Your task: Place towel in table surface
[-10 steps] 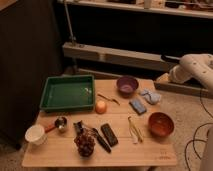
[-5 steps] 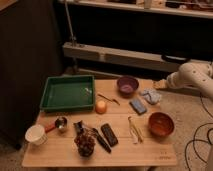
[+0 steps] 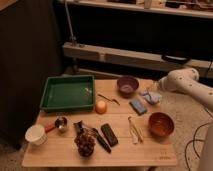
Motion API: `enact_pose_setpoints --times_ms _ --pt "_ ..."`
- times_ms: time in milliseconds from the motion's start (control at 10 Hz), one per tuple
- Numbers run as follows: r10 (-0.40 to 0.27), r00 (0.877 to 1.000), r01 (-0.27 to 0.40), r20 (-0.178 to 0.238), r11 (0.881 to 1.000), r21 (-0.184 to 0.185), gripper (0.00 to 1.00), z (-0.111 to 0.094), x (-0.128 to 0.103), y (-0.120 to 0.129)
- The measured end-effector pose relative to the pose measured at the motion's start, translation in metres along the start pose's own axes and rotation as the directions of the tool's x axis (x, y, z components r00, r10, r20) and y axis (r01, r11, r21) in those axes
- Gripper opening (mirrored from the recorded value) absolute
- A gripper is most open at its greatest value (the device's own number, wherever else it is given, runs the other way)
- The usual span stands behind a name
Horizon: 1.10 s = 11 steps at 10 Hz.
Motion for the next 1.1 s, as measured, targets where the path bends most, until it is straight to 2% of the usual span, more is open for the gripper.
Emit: enact_pose_setpoints --times_ms 200,400,600,700,1100 --pt "-0.018 1.000 0.017 0.018 1.000 0.012 0.80 0.019 -0.001 0.006" --pt "-0.035 0.999 0.035 0.016 0.999 0.016 0.80 0.030 -0.010 0.017" --pt "-0.035 0.999 0.035 0.022 0.999 0.018 0.80 0.039 -0.014 0.013" --pt "-0.030 0.999 0.030 0.032 0.999 0.011 0.80 0.043 -0.015 0.010" --pt "-0.014 0.995 0.020 0.098 0.998 -0.063 0.80 0.065 -0.010 -0.011"
